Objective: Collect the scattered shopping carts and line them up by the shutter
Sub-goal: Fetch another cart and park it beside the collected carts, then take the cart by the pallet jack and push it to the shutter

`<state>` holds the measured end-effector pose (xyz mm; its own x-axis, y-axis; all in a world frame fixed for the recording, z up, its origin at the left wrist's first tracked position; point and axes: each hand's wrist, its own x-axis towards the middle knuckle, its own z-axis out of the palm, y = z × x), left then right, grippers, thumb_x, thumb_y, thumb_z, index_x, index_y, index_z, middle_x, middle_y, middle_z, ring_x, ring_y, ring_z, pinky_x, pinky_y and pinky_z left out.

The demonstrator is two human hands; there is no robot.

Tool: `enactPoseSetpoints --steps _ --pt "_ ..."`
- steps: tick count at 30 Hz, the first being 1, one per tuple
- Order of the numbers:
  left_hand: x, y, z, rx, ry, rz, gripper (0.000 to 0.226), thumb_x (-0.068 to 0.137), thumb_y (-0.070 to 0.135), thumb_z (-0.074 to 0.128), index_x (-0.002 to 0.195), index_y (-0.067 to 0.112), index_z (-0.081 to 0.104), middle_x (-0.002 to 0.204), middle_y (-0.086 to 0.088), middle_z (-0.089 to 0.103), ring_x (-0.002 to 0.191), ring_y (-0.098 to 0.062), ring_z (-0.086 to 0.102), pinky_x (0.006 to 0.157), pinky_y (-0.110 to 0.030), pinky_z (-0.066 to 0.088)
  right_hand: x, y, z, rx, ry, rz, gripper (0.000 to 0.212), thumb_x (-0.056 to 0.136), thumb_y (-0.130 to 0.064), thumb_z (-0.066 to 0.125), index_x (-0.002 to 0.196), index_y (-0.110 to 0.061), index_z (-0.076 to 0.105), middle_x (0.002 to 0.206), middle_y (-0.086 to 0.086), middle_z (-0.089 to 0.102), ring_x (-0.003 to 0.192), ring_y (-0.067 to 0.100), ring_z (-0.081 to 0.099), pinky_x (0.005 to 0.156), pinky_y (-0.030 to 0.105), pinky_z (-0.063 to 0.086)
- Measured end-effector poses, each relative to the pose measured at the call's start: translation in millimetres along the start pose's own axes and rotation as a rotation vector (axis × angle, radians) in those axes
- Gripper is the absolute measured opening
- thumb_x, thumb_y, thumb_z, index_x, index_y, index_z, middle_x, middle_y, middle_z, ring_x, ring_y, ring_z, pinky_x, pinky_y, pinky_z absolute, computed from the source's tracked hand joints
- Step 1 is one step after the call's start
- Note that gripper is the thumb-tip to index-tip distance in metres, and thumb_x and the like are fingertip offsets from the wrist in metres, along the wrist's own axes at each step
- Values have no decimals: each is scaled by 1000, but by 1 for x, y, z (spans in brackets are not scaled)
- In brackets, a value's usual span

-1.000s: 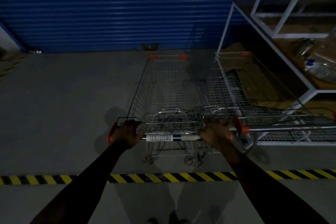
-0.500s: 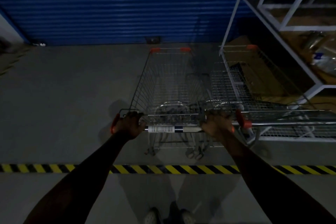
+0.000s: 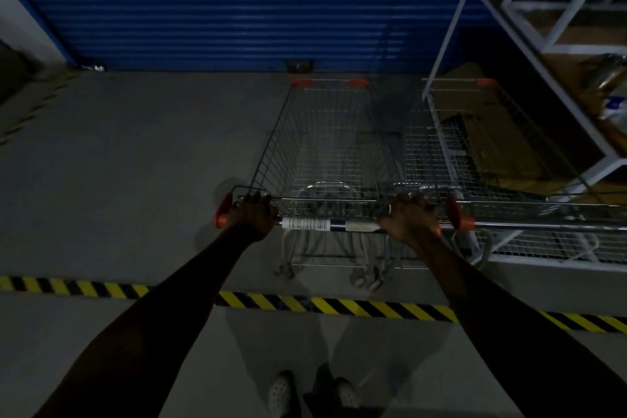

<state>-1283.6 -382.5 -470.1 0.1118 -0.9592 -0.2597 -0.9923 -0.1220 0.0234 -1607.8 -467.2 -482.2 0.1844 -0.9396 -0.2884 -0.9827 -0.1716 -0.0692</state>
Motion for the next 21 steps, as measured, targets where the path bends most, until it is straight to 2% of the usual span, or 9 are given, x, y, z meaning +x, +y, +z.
enactPoseSetpoints --steps 2,3,5,6,8,11,16,19,21 --pt "5 -6 10 2 -25 -22 77 90 50 11 117 9 69 128 -15 65 117 -39 61 100 -63 41 -2 0 -1 17 -11 1 59 93 -63 35 138 -30 53 150 5 46 138 36 36 110 61 24" --pt "5 -6 15 -33 -11 -12 85 92 53 1 120 8 67 131 -17 64 118 -40 61 100 -66 41 -4 0 -2 22 2 -6 59 92 -64 35 136 -29 55 148 5 47 137 36 37 111 61 26" --pt "-4 0 12 -106 -31 -43 76 98 50 4 124 8 62 126 -16 67 112 -38 66 93 -68 45 -9 0 -2 42 64 -24 55 93 -62 38 130 -28 60 143 4 52 135 35 39 111 56 29" --pt "-8 3 4 -164 1 -97 71 97 52 10 130 11 57 128 -13 67 115 -35 65 98 -63 43 -11 -1 -3 63 87 -30 51 94 -60 42 128 -26 60 141 5 53 134 34 41 110 53 30" --pt "-9 6 -1 -248 98 -107 80 90 62 17 142 12 51 141 -12 58 129 -34 55 111 -50 31 -14 -2 -5 141 119 -38 48 94 -54 51 129 -23 60 140 8 54 132 34 42 109 48 35" --pt "-6 2 7 -388 171 -85 98 81 74 15 145 7 48 143 -19 55 132 -40 50 109 -47 38 -16 -2 -5 246 168 -55 65 86 -63 38 137 -26 55 145 7 49 136 34 35 109 49 36" --pt "-13 6 -10 -407 219 -103 86 86 68 25 150 13 41 147 -17 50 134 -41 44 110 -46 35 -17 -9 -10 374 316 -104 82 85 -70 29 143 -15 48 147 13 47 136 36 38 107 53 39" --pt "-23 5 -21 -450 306 -78 87 85 69 24 148 13 43 144 -17 52 130 -38 47 106 -46 41 -19 -25 -24 520 395 -180 78 90 -62 45 146 -8 46 148 18 47 136 38 40 109 48 37" --pt "-33 1 -28 -508 354 -78 85 86 68 27 147 12 44 144 -18 51 131 -36 45 104 -47 43 -18 -39 -32 600 429 -232 69 95 -45 61 149 -6 42 151 19 43 138 36 39 111 36 31"
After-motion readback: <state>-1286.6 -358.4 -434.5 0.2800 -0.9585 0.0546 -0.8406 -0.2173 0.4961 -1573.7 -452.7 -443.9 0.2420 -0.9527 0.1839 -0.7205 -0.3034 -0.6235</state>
